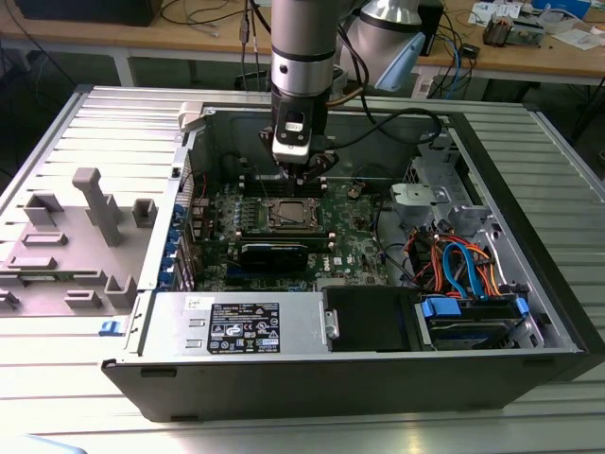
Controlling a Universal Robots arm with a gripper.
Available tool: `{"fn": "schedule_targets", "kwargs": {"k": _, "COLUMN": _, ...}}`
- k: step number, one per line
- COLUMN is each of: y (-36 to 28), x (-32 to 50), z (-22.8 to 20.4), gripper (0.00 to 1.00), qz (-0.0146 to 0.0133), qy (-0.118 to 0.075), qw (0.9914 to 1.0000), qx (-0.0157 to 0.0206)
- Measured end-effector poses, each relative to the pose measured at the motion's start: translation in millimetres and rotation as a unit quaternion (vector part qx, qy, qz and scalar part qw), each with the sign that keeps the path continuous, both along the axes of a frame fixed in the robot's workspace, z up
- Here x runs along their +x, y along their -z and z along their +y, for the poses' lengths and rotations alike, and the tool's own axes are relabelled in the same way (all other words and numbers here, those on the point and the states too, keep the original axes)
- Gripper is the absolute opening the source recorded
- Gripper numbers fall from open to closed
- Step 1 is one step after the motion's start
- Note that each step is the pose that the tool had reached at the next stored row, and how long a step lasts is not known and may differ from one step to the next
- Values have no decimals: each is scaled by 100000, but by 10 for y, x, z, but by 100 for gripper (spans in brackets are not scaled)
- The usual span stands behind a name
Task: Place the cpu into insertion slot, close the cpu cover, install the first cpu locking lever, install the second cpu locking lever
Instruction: 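Install the first cpu locking lever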
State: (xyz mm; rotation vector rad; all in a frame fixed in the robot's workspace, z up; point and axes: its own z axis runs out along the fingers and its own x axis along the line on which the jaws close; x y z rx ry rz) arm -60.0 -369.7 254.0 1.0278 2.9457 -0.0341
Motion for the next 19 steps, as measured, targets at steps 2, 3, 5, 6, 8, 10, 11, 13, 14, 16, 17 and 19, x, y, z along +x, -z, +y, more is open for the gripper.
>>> {"fn": "schedule_targets", "kwargs": {"k": 2, "y": 0, "x": 0, "z": 0, "gripper": 11, "qz": 3, "qy": -203, "qw": 100000, "qx": 29}}
{"fn": "schedule_targets", "kwargs": {"k": 3, "y": 0, "x": 0, "z": 0, "gripper": 11, "qz": 1, "qy": -305, "qw": 100000, "qx": 54}}
{"fn": "schedule_targets", "kwargs": {"k": 5, "y": 0, "x": 0, "z": 0, "gripper": 11, "qz": 2, "qy": -406, "qw": 99999, "qx": 106}}
{"fn": "schedule_targets", "kwargs": {"k": 6, "y": 0, "x": 0, "z": 0, "gripper": 11, "qz": 1, "qy": -482, "qw": 99999, "qx": 184}}
{"fn": "schedule_targets", "kwargs": {"k": 8, "y": 0, "x": 0, "z": 0, "gripper": 11, "qz": 1, "qy": -610, "qw": 99998, "qx": 263}}
{"fn": "schedule_targets", "kwargs": {"k": 10, "y": 0, "x": 0, "z": 0, "gripper": 11, "qz": -2, "qy": -684, "qw": 99997, "qx": 285}}
{"fn": "schedule_targets", "kwargs": {"k": 11, "y": 0, "x": 0, "z": 0, "gripper": 11, "qz": 2, "qy": -755, "qw": 99997, "qx": 305}}
{"fn": "schedule_targets", "kwargs": {"k": 13, "y": 0, "x": 0, "z": 0, "gripper": 11, "qz": 0, "qy": -858, "qw": 99996, "qx": 337}}
{"fn": "schedule_targets", "kwargs": {"k": 14, "y": 0, "x": 0, "z": 0, "gripper": 11, "qz": 1, "qy": -929, "qw": 99995, "qx": 355}}
{"fn": "schedule_targets", "kwargs": {"k": 16, "y": 0, "x": 0, "z": 0, "gripper": 11, "qz": 1, "qy": -1082, "qw": 99993, "qx": 398}}
{"fn": "schedule_targets", "kwargs": {"k": 17, "y": 0, "x": 0, "z": 0, "gripper": 11, "qz": 0, "qy": -1166, "qw": 99992, "qx": 430}}
{"fn": "schedule_targets", "kwargs": {"k": 19, "y": 0, "x": 0, "z": 0, "gripper": 11, "qz": 2, "qy": -1252, "qw": 99991, "qx": 463}}
